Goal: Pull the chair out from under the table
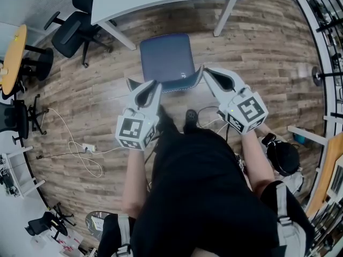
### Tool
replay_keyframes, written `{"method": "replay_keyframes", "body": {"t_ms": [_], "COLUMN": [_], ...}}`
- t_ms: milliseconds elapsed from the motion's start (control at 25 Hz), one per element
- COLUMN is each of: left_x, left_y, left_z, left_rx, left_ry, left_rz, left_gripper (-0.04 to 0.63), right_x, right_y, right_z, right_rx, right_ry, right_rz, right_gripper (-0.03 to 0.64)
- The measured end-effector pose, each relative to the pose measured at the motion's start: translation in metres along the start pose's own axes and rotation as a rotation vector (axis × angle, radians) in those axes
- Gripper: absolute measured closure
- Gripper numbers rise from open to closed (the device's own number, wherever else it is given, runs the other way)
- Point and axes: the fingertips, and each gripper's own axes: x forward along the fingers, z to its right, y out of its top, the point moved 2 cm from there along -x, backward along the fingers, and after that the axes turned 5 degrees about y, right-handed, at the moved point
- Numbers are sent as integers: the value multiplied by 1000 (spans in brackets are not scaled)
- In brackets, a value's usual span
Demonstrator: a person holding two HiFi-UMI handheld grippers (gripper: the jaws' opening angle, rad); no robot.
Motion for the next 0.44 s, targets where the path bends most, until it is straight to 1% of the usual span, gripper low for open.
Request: {"method": "replay_keyframes", "body": {"t_ms": [440], "left_x": [1], "left_y": [-2], "left_z": [7], "left_rx": [1], "left_ry": [-4], "left_rz": [-9], "left_gripper": [546], "right_x": [-10], "right_y": [-1], "right_z": [5], "right_rx": [-5], "right_ry": [-15], "right_rz": [-3], "right_gripper": [615]}}
